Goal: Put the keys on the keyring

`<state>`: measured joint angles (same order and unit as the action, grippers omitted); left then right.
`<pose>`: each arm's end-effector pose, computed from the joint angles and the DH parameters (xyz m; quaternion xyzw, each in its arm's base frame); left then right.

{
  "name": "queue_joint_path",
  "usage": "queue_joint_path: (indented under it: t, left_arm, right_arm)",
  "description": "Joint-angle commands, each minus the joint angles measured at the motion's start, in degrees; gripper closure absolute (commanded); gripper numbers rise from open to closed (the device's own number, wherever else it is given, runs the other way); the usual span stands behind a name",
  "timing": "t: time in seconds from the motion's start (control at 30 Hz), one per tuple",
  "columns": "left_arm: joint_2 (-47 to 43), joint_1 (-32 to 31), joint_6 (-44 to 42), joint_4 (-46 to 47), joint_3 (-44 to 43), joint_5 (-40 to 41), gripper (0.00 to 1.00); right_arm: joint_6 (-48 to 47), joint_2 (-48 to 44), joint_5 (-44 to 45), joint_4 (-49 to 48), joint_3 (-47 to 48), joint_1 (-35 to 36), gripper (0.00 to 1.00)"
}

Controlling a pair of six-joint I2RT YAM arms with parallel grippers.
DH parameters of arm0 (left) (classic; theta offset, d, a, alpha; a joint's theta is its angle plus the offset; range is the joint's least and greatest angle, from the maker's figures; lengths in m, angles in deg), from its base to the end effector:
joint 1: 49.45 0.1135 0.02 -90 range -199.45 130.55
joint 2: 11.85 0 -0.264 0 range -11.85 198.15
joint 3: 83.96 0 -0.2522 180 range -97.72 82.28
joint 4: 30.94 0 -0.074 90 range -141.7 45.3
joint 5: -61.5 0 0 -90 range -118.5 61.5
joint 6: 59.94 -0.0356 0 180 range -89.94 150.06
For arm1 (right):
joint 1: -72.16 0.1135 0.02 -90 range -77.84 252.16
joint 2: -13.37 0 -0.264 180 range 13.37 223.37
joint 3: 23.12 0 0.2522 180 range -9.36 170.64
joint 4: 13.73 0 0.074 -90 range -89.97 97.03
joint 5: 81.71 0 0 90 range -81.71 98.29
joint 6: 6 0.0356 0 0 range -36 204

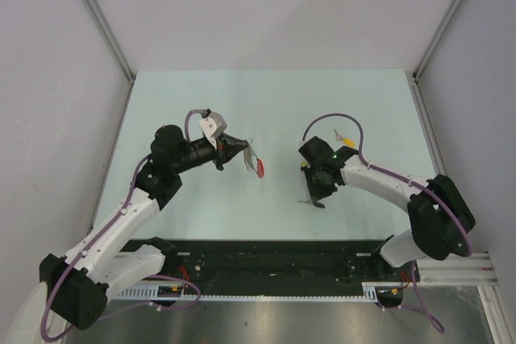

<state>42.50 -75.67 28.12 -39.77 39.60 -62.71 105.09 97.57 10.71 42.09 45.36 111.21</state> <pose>0.1893 -0.1155 0.3251 0.3633 0.6454 -0.3485 0.5745 0.2112 0.1694 0.2039 -0.1507 0.9753 0.0623 0.1492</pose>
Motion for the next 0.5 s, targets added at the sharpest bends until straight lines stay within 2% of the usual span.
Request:
queue_joint_path:
  t: [0.0, 0.17, 0.4, 0.47]
  left_arm:
    - [-1.52, 0.38, -0.18, 1.22, -2.85, 0.38, 1.0]
    - [-1.79, 0.38, -0.44, 0.96, -2.85, 0.73, 1.0]
    - [-1.96, 0.46, -0.53, 0.79, -2.94, 0.91, 1.0]
    - [-1.96, 0.46, -0.61, 0.78, -2.94, 0.91, 1.0]
  right_arm:
    - [5.29, 3.32, -6.01, -4.53, -2.07, 3.22, 1.0]
    - [4.76, 4.04, -7.16, -7.26, -2.07, 2.36, 1.0]
    - [0.11, -2.72, -2.42, -5.86, -0.84, -9.06, 1.0]
    - [-0.25, -5.8, 2.58, -4.98, -0.58, -13.02, 1.0]
